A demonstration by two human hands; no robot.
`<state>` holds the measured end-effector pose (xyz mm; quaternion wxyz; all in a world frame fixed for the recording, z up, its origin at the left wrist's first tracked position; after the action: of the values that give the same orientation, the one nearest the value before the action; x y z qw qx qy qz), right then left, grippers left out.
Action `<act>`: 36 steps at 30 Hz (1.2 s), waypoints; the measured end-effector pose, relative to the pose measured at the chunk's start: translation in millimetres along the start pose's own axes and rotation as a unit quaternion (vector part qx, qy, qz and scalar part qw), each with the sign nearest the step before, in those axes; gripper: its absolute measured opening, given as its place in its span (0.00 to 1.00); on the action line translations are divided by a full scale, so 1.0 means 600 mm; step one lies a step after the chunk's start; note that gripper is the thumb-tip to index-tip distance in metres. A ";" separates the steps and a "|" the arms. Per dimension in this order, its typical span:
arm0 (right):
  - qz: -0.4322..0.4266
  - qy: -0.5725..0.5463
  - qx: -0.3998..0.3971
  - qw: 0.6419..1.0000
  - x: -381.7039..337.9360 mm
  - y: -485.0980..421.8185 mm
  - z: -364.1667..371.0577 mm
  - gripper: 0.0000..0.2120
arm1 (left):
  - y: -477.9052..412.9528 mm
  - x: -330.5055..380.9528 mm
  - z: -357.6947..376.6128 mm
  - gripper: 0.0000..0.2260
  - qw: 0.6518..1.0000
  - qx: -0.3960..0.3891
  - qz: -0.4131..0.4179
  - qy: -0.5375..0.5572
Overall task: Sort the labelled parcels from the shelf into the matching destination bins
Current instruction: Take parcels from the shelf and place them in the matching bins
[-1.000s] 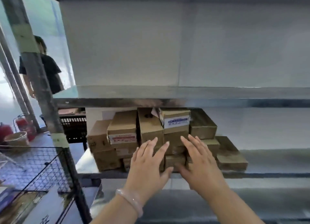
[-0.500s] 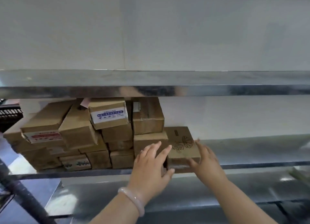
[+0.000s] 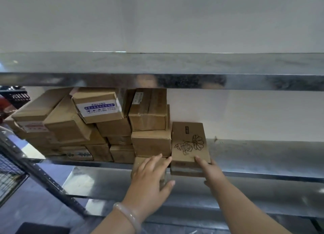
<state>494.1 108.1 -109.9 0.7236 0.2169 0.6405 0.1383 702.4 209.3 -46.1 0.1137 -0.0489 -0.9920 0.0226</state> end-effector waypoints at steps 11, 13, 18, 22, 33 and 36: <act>-0.031 -0.078 0.044 0.996 0.051 0.057 -0.066 0.16 | 0.005 0.040 0.008 0.29 0.994 -0.027 -0.011 0.101; -0.043 -0.104 0.044 0.993 0.061 0.088 -0.090 0.15 | 0.003 0.059 0.013 0.31 0.988 -0.054 -0.010 0.143; -0.137 -0.136 0.032 0.981 0.049 0.189 -0.128 0.09 | 0.005 0.112 -0.004 0.36 0.945 -0.082 -0.026 0.315; -0.204 -0.149 0.008 0.968 0.027 0.277 -0.121 0.12 | 0.021 0.132 -0.034 0.30 0.898 -0.090 -0.014 0.431; -0.188 -0.206 -0.048 0.959 -0.024 0.394 -0.036 0.19 | 0.108 0.035 -0.116 0.46 0.807 -0.056 0.032 0.588; -0.147 -0.191 -0.162 0.957 -0.032 0.413 0.011 0.22 | 0.141 -0.012 -0.137 0.48 0.812 -0.055 0.043 0.580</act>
<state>517.2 313.0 29.3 0.8700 0.0228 0.4845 0.0880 735.9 295.6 27.3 0.6636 -0.1015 -0.7387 -0.0599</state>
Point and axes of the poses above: each hand's wrist, its own y-axis away from the middle knuckle, its own z-axis out of the palm, x = y × z, the point moved 2 cm from there along -y, towards the middle knuckle, and after that the axes turned 13 degrees about -y, right-handed, at the moved point
